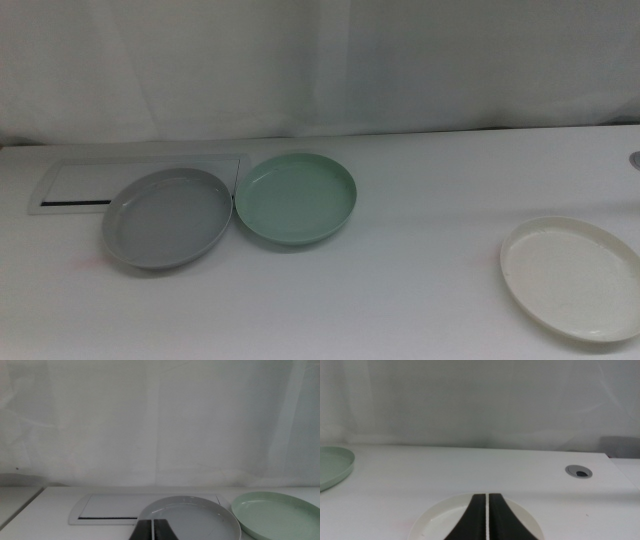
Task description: Stack the three bowls on top of each other.
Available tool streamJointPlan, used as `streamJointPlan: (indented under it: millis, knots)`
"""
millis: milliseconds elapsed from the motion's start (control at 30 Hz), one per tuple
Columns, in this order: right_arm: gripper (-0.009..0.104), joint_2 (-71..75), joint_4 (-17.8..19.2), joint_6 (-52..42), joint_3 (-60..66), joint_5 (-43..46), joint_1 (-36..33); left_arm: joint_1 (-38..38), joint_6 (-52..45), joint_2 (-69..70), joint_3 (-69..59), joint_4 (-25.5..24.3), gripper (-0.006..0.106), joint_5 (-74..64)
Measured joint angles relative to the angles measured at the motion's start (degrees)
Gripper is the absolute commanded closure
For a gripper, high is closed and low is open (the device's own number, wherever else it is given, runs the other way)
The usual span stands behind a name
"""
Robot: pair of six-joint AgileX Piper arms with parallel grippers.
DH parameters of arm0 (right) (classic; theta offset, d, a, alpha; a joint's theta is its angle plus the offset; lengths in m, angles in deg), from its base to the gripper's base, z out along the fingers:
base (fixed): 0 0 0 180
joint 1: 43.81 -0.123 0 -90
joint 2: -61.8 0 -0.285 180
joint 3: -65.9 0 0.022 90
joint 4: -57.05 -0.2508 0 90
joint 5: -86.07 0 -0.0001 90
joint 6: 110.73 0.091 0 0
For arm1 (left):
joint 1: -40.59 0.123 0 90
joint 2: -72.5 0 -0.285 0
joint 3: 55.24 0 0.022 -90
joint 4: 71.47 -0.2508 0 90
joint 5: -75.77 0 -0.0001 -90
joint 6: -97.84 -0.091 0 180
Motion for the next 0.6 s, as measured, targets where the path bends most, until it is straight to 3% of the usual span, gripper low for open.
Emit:
streamJointPlan:
  millis: [100, 200, 333, 433, 500, 533, 600]
  knots:
    - [0.096, 0.0, 0.0, 0.0, 0.0, 0.7, 0.0, 0.0, 1.6, 0.0, 0.0, 0.0, 0.096, 0.0]
    - [0.091, 0.0, 0.0, 2.0, 0.0, 0.9, 0.0, 0.0, 3.9, 0.0, 0.0, 0.0, 0.081, 0.0]
    - [0.075, 0.0, 0.0, 4.1, 0.0, 1.0, 0.0, 0.0, 7.6, 0.0, 0.0, 0.0, 0.037, 0.0]
    - [0.05, 0.0, -0.6, 4.6, 0.0, 1.2, 0.0, 0.0, 8.7, 0.0, 0.0, 0.0, 0.01, 0.0]
    - [0.028, 0.0, -1.0, 5.2, 0.0, 1.6, 0.0, 0.0, 9.0, 0.0, 0.0, 0.0, 0.008, 0.0]
    - [0.008, 0.0, -1.9, 5.5, 0.0, 2.1, 0.0, 0.0, 9.0, 0.0, 0.0, 0.0, 0.007, 0.0]
    - [-0.003, 0.0, -2.6, 5.6, 0.0, 2.6, 0.0, 0.0, 9.0, 0.0, 0.0, 0.0, 0.007, 0.0]
